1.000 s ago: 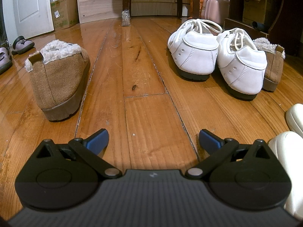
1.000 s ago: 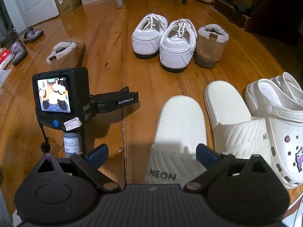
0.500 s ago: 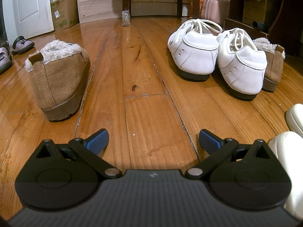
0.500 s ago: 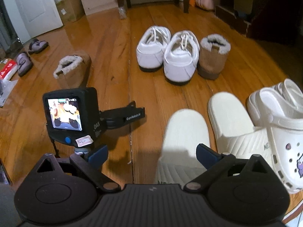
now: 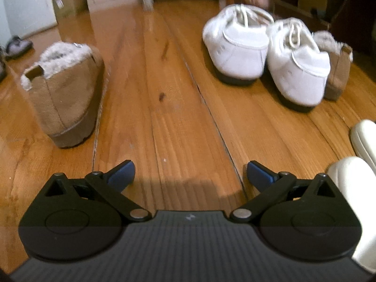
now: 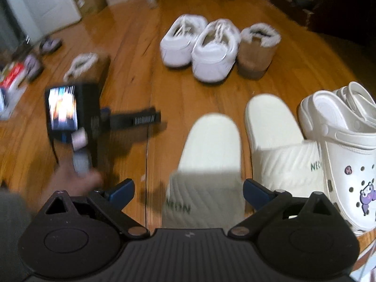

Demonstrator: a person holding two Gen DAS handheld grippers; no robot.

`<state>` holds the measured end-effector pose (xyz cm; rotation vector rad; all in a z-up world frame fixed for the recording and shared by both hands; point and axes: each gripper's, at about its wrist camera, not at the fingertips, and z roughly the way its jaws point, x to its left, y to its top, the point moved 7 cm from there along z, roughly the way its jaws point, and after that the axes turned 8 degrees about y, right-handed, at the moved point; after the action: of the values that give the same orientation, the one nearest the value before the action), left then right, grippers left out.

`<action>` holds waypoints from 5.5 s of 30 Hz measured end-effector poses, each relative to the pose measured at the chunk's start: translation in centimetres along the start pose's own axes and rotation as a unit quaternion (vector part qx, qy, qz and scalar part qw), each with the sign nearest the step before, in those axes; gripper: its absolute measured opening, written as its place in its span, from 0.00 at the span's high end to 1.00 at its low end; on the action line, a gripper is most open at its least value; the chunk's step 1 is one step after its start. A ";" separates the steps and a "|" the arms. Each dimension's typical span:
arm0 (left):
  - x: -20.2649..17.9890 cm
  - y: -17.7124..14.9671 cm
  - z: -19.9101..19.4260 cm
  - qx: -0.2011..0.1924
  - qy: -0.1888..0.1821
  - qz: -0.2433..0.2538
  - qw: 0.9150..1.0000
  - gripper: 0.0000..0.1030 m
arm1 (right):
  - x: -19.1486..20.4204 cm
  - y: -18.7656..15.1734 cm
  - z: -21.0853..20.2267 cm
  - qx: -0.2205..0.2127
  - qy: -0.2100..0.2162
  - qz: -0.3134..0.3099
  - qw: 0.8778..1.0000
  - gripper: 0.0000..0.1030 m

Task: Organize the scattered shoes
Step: 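Push the slide into line with the right tool and open it, then move both tools toward the white velcro sneakers, then grasp a white velcro sneaker with the left tool, then hold the sneaker with the left tool while the right tool grasps it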

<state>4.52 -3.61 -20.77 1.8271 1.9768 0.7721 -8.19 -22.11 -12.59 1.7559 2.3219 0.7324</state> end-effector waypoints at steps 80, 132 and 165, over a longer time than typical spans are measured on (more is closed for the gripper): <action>-2.6 21.9 10.9 0.040 -0.114 -0.012 0.993 0.14 | -2.6 17.9 6.1 -0.047 0.197 0.280 0.938 0.49; 3.7 7.2 -6.9 -0.027 -0.124 -0.007 0.992 0.82 | -2.2 11.6 -1.0 -0.035 0.143 0.268 0.952 0.41; 10.0 -1.2 -12.6 0.161 -0.262 -0.037 0.951 0.05 | 15.0 9.1 7.1 0.164 0.027 -0.586 0.793 0.43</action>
<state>-4.95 4.20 -10.32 1.8632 1.8630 -0.0768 -2.12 -4.22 -12.00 0.0463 2.9755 0.1216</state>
